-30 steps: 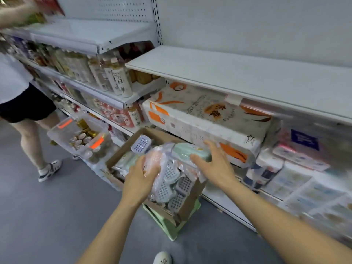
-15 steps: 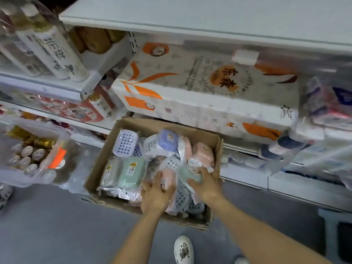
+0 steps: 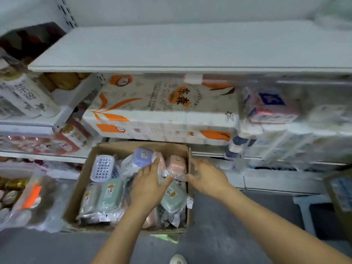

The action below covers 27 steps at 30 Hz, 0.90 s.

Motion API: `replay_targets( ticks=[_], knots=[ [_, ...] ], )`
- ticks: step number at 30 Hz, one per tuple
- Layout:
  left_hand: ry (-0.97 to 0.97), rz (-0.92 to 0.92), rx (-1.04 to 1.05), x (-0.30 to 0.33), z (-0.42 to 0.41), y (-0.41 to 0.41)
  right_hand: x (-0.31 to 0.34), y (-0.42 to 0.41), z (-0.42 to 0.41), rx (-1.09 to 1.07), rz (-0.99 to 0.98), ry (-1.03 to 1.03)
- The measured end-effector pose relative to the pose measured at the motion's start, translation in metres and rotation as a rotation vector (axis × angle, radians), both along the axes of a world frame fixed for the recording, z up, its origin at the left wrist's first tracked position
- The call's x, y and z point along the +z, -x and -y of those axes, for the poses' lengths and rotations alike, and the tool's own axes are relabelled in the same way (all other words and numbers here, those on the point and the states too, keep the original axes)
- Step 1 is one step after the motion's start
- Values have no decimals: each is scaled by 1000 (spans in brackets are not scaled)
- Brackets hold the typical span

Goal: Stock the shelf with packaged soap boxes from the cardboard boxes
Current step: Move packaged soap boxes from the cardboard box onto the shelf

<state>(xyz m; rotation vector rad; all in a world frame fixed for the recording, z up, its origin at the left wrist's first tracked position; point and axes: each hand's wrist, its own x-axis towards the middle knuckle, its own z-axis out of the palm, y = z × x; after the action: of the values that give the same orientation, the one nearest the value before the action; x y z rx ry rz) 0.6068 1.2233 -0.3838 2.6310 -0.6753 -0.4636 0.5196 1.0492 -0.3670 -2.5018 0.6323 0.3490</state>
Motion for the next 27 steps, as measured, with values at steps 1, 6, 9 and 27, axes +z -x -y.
replay_targets(
  ticks=[1, 6, 9, 27],
  knots=[
    [22, 82, -27, 16, 12, 9, 16, 14, 9, 12, 77, 52],
    [174, 441, -177, 94, 92, 94, 95, 125, 71, -22, 397, 311],
    [234, 540, -244, 133, 141, 164, 131, 205, 118, -77, 518, 424],
    [578, 704, -661, 256, 477, 456, 247, 564, 409, -475, 717, 780]
  ],
)
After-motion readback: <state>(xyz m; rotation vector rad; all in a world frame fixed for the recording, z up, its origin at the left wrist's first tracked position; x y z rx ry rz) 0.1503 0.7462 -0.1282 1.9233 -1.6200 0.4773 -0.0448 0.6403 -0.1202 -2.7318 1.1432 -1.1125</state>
